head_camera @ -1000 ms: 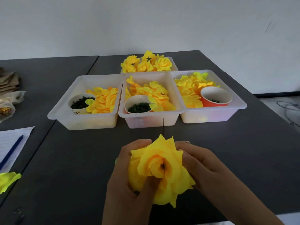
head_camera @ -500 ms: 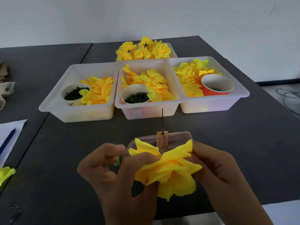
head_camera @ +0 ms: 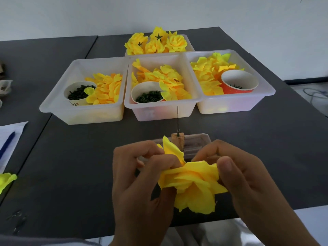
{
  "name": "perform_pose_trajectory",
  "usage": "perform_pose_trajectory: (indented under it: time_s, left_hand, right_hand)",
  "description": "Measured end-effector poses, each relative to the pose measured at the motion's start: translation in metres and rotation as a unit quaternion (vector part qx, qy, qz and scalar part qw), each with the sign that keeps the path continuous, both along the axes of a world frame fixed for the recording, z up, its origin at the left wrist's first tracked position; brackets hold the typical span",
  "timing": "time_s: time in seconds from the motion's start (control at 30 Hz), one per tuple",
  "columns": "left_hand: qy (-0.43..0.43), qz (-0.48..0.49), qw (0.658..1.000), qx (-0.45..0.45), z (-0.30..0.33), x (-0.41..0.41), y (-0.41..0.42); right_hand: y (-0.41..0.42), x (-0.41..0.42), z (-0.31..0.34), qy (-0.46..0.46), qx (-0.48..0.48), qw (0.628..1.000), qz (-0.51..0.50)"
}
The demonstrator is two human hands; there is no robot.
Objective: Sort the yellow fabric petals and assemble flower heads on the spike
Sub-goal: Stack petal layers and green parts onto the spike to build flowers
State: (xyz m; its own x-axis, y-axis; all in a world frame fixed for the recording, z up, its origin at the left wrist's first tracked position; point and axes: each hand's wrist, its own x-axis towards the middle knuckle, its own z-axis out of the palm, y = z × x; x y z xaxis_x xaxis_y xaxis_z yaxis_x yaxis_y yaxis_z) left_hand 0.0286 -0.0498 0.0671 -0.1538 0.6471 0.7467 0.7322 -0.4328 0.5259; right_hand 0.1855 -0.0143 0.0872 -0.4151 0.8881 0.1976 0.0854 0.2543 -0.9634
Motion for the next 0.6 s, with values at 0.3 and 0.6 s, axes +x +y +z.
perform_pose_trajectory:
  time_s: [0.3,0.6]
  left_hand:
    - [0.054,-0.037,0.998,-0.011,0.006,-0.008,-0.004]
    - [-0.008,-0.077,0.997,-0.026,-0.003,-0.013,-0.006]
  right_hand:
    - [-0.003,0.012,0.013,-0.051,0.047,0.997,0.042]
    - [-0.010,0.013,0.021,-0.129,0.033,0.988,0.080]
